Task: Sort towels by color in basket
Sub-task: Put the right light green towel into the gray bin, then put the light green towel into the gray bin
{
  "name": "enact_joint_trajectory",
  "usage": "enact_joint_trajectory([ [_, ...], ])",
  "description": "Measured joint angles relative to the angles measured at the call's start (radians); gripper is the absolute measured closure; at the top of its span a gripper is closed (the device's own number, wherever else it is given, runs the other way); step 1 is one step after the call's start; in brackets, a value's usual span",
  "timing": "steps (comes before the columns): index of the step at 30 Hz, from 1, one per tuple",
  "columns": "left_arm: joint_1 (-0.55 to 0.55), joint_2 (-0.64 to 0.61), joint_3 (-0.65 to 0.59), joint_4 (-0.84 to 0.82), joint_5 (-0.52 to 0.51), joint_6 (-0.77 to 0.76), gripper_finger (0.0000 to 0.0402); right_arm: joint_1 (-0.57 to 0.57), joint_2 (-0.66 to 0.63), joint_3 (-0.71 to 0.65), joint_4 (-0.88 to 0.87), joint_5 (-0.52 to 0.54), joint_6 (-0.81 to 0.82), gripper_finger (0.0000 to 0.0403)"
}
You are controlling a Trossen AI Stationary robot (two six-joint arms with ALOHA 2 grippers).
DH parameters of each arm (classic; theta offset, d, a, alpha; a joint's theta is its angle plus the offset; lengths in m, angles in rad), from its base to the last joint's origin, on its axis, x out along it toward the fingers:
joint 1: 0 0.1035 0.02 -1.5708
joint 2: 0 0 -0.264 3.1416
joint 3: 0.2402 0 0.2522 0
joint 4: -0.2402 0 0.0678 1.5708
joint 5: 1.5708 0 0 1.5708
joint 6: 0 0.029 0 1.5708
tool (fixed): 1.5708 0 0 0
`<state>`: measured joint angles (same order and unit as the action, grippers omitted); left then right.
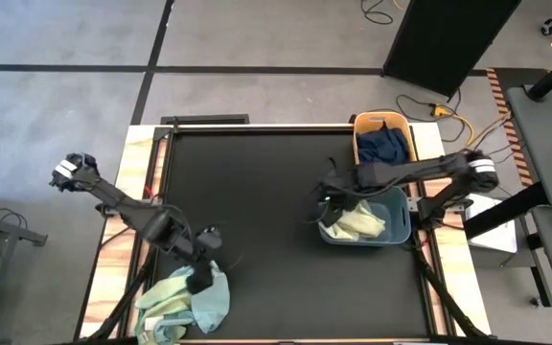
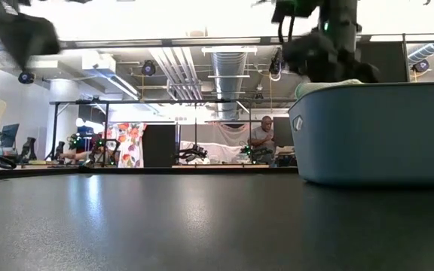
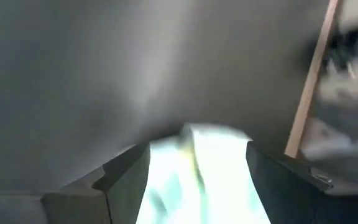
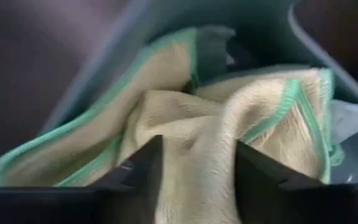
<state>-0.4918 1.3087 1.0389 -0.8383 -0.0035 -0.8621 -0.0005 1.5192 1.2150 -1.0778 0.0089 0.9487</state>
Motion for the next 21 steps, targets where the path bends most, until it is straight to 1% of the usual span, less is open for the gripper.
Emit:
enact_joint_trajectory([
  [2, -0.046, 0.000, 0.002, -0.030, 0.052, -0.059, 0.0149, -0.001, -0.043, 0.019, -0.004, 0.018, -0.031, 0.0221],
  [4, -0.097, 0.003, -0.004, -0.024, 0.045, -0.091, 0.0149, 0.002, -0.094, 0.036, -0.007, 0.087, -0.045, 0.0186],
  [7, -0.165, 0.036, -0.012, -0.030, -0.005, -0.079, 0.0149, 0.014, -0.174, 0.058, -0.005, 0.227, -0.059, 0.0142],
  [8, -0.179, 0.050, -0.013, -0.030, -0.008, -0.074, 0.0149, 0.017, -0.199, 0.064, 0.000, 0.265, -0.073, 0.0130],
  [9, -0.188, 0.064, -0.013, -0.033, -0.005, -0.073, 0.0149, 0.021, -0.227, 0.069, 0.007, 0.293, -0.084, 0.0119],
  [11, -0.191, 0.082, -0.009, -0.071, 0.019, -0.099, 0.0149, 0.027, -0.273, 0.071, 0.026, 0.306, -0.109, 0.0101],
  [15, -0.192, 0.083, 0.027, -0.208, 0.032, -0.193, 0.0149, 0.040, -0.337, 0.071, 0.044, 0.306, -0.134, 0.0085],
  [18, -0.215, 0.078, 0.024, -0.270, 0.154, -0.267, 0.0149, 0.054, -0.355, 0.071, 0.041, 0.306, -0.169, 0.0084],
  [21, -0.261, 0.079, -0.004, -0.238, 0.261, -0.300, 0.0149, 0.067, -0.356, 0.070, 0.037, 0.305, -0.198, 0.0089],
])
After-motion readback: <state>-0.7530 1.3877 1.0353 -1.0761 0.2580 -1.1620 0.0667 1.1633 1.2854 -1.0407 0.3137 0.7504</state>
